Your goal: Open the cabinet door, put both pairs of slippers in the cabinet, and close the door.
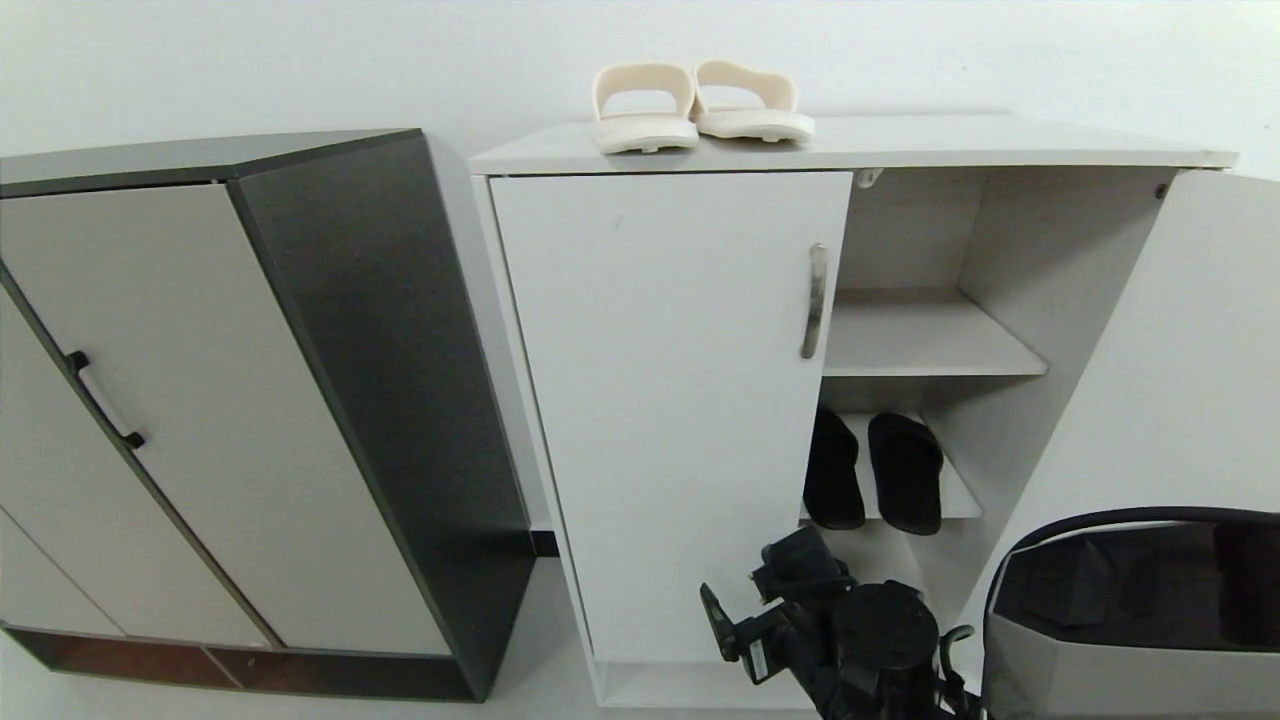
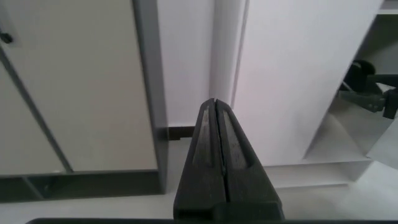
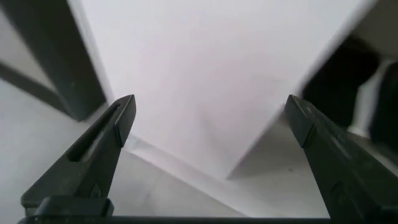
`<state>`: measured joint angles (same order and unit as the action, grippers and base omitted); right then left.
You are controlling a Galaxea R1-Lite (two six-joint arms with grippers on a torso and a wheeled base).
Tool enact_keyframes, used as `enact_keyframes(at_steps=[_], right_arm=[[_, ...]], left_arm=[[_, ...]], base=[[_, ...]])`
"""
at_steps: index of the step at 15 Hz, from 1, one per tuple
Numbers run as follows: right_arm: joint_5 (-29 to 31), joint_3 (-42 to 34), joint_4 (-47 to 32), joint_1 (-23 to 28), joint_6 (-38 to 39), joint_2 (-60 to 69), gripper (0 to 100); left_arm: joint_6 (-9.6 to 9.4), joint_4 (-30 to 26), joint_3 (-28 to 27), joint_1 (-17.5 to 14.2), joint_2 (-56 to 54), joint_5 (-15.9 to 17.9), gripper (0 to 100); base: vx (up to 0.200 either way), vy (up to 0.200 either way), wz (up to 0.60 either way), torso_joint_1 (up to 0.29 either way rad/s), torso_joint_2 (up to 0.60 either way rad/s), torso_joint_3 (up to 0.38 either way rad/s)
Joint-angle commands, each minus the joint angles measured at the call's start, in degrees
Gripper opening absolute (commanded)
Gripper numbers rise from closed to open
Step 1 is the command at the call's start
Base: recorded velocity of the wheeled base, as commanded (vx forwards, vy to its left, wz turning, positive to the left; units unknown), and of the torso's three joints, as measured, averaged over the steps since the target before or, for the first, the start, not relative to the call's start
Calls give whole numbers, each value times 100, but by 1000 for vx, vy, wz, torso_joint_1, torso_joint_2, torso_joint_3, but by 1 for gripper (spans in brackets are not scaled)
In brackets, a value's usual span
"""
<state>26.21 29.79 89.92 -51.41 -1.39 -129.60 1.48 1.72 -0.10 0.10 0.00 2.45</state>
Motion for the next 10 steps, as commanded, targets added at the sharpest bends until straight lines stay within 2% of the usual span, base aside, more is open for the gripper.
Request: enact_keyframes(at_steps=[1,10], right_arm=[[-46,-26,8,-10,7,-4,100],[-99,-141,8,-1,7,-57,100]], left_arm=[[2,4,1,-1,9,1,0],[19,4,1,-1,0,-8,0]], base=[[0,200,0,2,7,7],[0,0,0,0,0,0]])
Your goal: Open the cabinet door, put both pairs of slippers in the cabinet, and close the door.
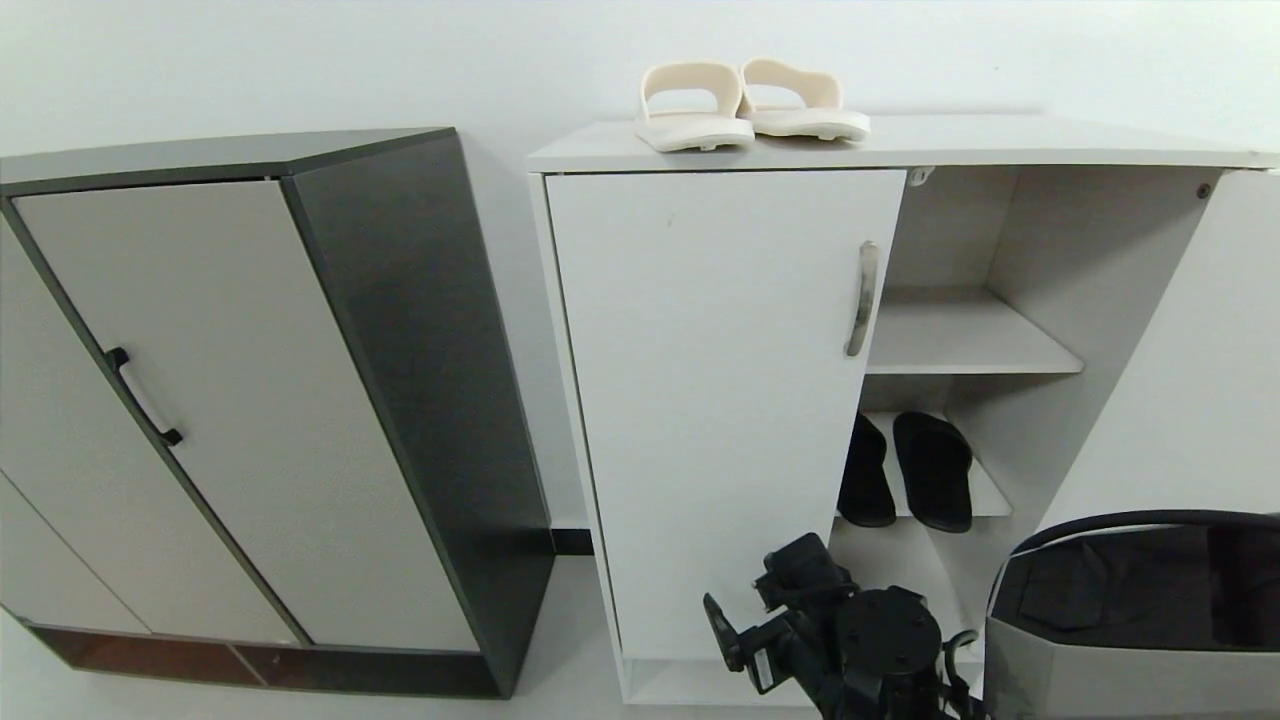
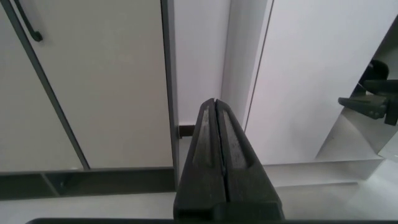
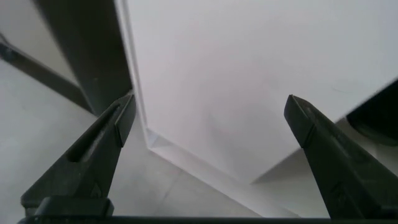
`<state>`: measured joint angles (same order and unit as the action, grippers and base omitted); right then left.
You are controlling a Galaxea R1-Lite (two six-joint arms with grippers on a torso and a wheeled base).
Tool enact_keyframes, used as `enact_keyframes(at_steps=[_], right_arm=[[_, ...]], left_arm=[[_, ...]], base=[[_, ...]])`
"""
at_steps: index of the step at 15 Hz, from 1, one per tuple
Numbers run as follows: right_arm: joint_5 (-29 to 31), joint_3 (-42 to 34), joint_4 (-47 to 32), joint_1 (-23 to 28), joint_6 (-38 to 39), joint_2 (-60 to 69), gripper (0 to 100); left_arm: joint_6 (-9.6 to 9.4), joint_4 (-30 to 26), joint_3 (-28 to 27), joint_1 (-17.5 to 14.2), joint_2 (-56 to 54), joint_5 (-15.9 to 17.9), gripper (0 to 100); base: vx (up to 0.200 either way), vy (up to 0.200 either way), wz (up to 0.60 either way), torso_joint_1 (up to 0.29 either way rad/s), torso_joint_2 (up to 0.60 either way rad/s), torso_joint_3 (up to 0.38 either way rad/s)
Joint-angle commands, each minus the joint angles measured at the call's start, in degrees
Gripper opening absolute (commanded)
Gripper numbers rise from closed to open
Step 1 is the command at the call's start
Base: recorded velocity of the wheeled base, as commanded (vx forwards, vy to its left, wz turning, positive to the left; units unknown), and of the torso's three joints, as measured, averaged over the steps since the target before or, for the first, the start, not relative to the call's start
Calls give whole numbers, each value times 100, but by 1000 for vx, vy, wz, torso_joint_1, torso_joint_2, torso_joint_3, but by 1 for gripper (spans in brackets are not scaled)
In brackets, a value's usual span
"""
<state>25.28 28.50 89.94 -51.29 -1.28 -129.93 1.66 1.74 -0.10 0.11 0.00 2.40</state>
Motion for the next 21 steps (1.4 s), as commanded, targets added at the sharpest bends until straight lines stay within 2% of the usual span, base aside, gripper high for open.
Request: enact_keyframes(at_steps=[1,9,12,21], right_arm=[[-6,-20,6,-13,-4,-33,100],[-6,-20,6,-13,5,-59,100],[3,-20,6,-13,5,-59,100],[-173,-90,6,-66,14,46,100]], left_arm=[[10,1,1,-2,9,-3,0],[10,1,1,-2,0,-3,0],[10,1,1,-2,0,-3,0],[10,1,1,-2,9,-3,0]], base=[[0,0,0,0,0,0],[0,0,0,0,-17,-19],[0,0,0,22,-206,-313],[0,0,0,91,-493,-346]])
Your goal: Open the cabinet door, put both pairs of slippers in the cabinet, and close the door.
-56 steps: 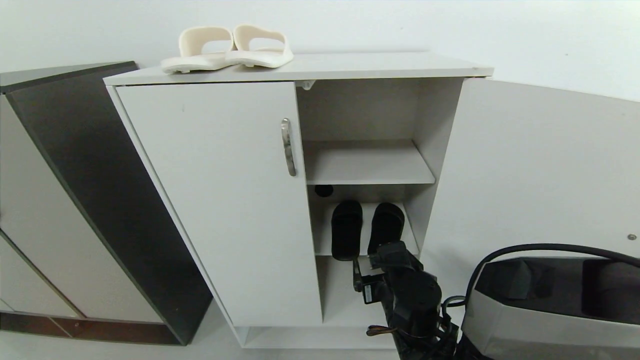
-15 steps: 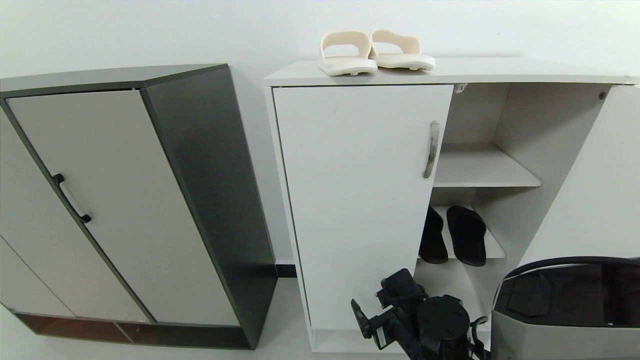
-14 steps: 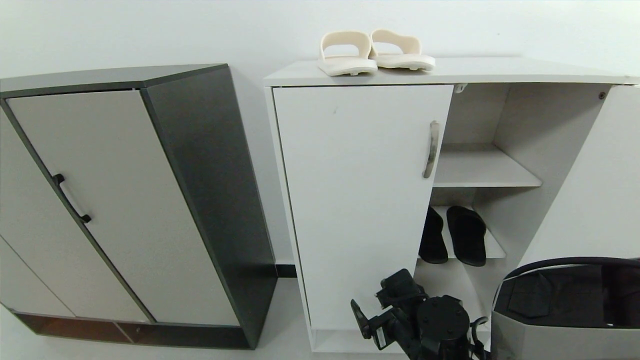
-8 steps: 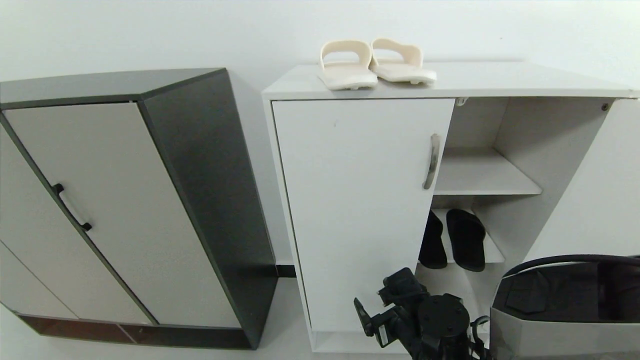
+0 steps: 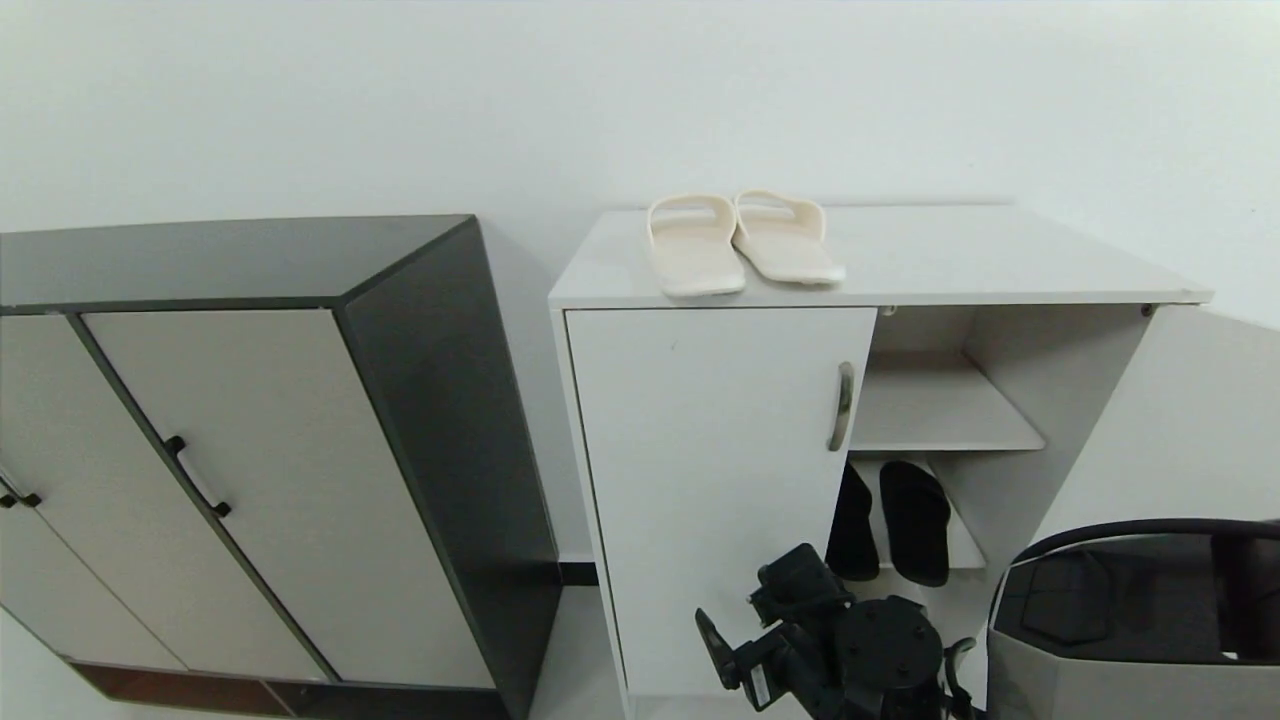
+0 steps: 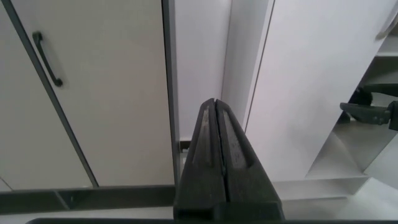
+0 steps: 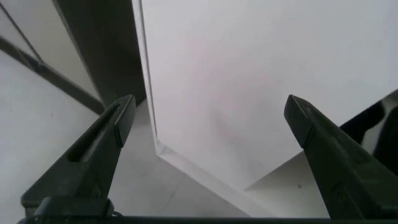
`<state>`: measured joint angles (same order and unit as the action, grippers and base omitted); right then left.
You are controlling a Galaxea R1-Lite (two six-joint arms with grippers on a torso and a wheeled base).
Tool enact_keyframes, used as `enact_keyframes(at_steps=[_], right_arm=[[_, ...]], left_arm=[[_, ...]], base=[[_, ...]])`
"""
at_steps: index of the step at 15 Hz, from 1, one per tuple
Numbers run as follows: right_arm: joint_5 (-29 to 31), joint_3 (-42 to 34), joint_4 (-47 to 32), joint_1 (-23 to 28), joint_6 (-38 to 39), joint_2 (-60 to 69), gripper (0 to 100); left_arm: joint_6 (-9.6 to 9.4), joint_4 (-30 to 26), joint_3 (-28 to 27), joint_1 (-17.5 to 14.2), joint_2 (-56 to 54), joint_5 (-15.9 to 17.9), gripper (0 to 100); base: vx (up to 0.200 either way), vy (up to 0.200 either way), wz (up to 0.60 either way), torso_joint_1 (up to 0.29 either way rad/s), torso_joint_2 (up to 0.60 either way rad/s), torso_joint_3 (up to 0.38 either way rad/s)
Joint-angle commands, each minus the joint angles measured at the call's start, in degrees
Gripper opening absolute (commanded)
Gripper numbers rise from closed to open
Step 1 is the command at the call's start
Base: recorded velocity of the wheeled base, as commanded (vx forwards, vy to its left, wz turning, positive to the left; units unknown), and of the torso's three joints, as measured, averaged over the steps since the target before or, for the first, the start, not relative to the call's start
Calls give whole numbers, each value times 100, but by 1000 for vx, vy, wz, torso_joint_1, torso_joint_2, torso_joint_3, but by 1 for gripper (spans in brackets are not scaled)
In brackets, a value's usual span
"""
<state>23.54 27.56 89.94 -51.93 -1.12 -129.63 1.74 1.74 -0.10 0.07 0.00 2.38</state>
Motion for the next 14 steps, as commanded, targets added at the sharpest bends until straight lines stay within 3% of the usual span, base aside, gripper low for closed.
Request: enact_keyframes(at_steps=[1,14], right_arm=[[1,3,6,-1,-2,17,100],[19,-58,6,-1,7,-9,100]], left_arm=[[1,1,1,1,0,0,0],[1,1,1,1,9,-9,0]], base=[[0,0,0,149,-461,-310],[0,0,0,196,-504,-312]])
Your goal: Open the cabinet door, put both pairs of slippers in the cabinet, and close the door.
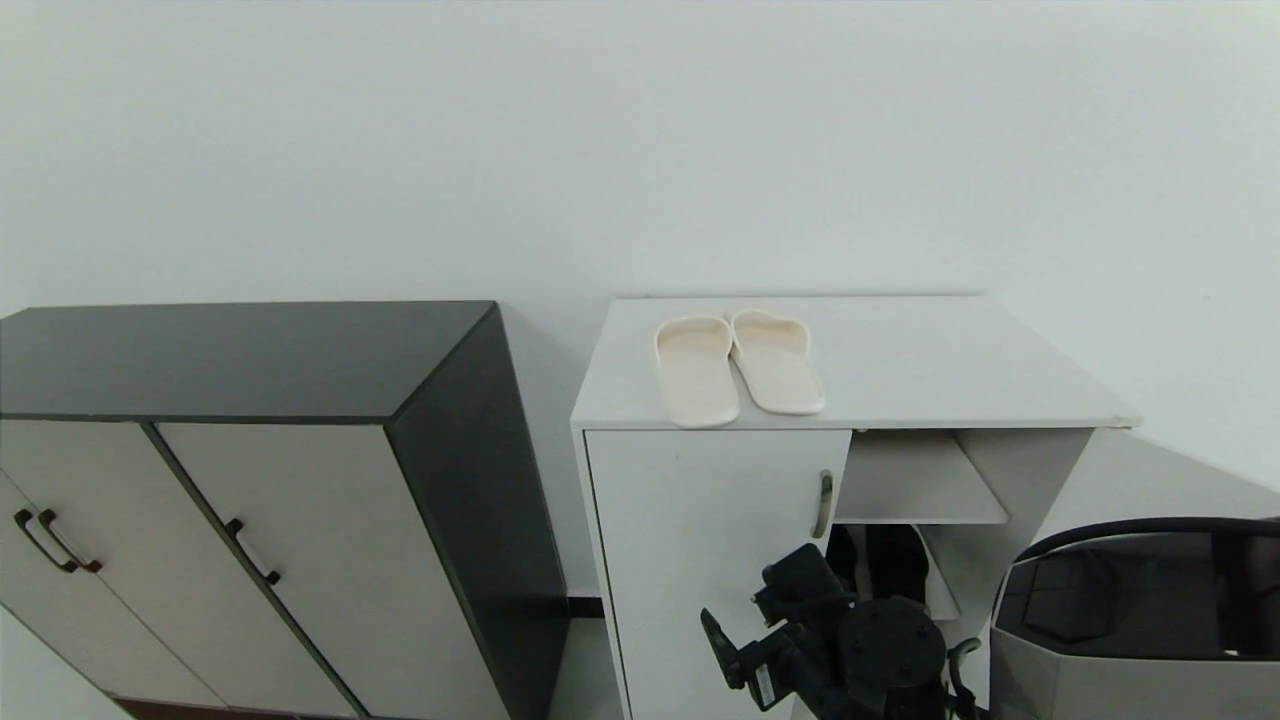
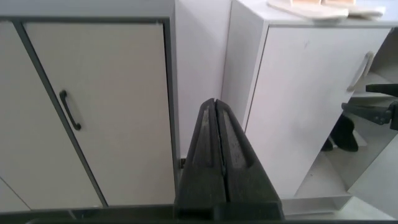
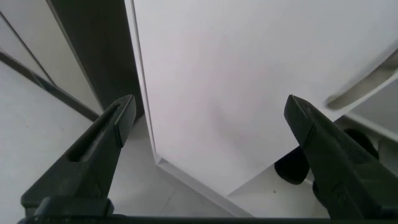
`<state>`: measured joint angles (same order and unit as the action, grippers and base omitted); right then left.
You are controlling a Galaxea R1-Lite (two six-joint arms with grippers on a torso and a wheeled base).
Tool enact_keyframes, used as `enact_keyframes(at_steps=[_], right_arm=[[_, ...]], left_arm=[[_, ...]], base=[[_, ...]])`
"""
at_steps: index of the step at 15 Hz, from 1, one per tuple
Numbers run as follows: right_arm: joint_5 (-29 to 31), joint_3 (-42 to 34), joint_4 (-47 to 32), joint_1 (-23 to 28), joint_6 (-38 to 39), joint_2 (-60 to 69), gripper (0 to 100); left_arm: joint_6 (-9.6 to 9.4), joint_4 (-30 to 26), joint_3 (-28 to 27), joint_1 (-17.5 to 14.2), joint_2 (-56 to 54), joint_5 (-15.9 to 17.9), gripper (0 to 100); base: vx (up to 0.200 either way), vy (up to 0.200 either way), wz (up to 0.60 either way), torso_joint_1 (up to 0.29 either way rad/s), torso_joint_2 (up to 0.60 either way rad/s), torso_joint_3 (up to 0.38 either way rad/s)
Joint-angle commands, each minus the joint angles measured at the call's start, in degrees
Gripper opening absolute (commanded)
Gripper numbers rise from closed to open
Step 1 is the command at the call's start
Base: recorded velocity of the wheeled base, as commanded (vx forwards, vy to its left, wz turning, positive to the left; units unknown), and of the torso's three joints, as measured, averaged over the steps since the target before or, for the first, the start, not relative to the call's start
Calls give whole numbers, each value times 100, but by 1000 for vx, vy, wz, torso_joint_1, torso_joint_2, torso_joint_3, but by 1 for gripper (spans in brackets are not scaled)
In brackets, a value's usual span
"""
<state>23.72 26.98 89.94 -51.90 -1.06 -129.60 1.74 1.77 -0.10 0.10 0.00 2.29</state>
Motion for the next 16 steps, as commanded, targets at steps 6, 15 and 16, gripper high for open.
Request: enact_keyframes(at_steps=[6,15,16], right_arm=[[80,88,6,39,-70,-127,100],[581,1916,-3466,39,9,1815,100],[598,2330,-4151,39,176,2009,100]], left_arm=[[-7,-1,1,-1,0,-1,0],[-25,-1,1,-1,0,8,0],[-25,-1,1,-1,0,8,0]], base=[[0,0,0,226,-511,-289],[0,0,0,12,-27,-17],[0,0,0,0,0,0]])
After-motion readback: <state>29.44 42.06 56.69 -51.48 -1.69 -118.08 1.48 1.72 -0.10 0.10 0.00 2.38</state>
